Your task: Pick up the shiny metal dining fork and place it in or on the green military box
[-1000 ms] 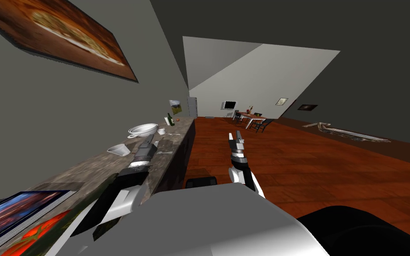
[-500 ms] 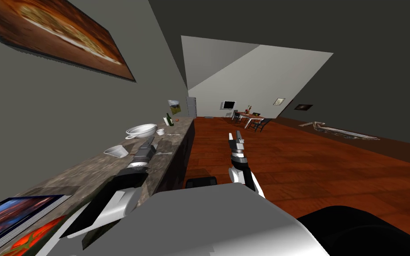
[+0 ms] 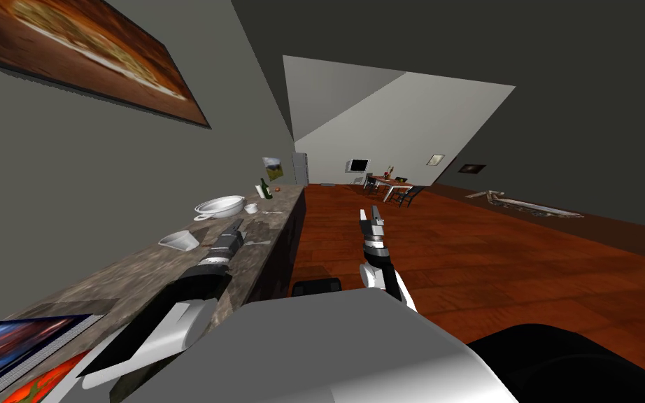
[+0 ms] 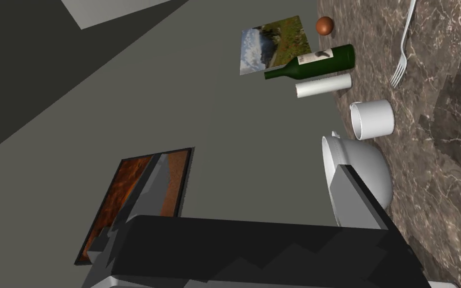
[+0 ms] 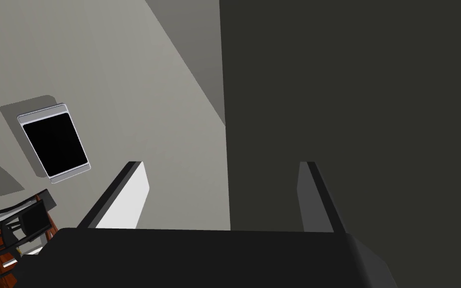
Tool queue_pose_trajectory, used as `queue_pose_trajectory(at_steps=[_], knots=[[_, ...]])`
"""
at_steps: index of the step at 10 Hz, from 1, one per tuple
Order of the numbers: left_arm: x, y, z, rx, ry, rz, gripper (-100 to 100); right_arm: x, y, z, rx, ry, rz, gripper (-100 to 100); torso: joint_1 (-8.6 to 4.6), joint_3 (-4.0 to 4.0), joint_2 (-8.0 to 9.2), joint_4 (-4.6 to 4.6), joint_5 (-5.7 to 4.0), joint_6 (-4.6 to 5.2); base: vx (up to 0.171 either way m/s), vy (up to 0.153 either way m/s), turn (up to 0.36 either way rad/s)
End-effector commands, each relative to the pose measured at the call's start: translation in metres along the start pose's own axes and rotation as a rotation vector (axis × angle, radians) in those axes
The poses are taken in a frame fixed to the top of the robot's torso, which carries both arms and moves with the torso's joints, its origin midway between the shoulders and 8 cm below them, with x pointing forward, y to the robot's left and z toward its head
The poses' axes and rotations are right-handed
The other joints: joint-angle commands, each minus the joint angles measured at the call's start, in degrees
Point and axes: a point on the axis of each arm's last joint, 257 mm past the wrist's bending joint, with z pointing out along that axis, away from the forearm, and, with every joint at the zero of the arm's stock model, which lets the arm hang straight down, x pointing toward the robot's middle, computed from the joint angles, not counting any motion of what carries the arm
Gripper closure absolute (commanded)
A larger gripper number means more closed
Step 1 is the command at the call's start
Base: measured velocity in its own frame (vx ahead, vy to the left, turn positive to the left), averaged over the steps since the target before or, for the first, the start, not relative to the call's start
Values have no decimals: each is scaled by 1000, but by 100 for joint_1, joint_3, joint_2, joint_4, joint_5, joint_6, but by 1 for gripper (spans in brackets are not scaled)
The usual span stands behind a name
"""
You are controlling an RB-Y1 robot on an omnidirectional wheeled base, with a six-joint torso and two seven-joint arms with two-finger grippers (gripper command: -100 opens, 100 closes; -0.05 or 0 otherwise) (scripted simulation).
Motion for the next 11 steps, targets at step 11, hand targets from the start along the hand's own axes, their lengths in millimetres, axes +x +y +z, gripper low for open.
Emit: queue_pose_trajectory(at_steps=[11], knots=[[-14,80,-25,-342,53,19,-100,0,0,0,0,0,0,0,-4,-3,-5,-1,-1,0,21,13,-24]])
